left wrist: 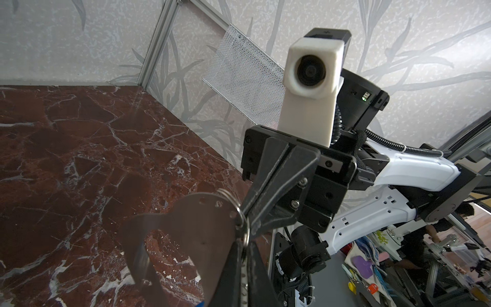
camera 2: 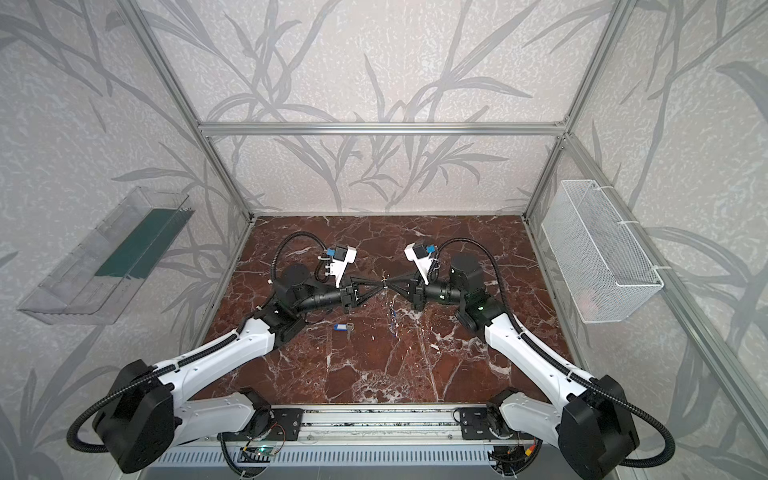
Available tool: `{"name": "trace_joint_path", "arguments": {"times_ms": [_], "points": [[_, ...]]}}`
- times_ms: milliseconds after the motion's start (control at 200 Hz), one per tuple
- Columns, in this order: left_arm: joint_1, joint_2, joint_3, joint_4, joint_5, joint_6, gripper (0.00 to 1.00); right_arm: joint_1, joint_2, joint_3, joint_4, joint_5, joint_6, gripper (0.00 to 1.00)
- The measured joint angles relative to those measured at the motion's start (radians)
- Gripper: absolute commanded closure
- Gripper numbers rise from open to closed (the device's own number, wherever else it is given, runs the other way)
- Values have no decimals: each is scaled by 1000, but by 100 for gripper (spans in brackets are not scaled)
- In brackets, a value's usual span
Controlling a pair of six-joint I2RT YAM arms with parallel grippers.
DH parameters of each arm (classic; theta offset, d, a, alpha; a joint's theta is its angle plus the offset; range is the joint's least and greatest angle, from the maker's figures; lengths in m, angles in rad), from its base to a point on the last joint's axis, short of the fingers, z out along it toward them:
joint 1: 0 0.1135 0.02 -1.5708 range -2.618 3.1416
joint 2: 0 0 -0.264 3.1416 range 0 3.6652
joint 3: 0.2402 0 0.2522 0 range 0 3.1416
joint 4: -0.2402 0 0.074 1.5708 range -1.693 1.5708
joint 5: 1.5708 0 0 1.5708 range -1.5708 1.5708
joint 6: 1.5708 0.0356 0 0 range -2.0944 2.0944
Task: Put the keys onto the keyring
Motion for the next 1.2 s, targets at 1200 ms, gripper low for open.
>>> {"name": "trace_joint_path", "arguments": {"times_ms": [1200], "points": [[-12,-122,30,-296,-283,124,100,-58,-99,-103,23,241,29,63]]}}
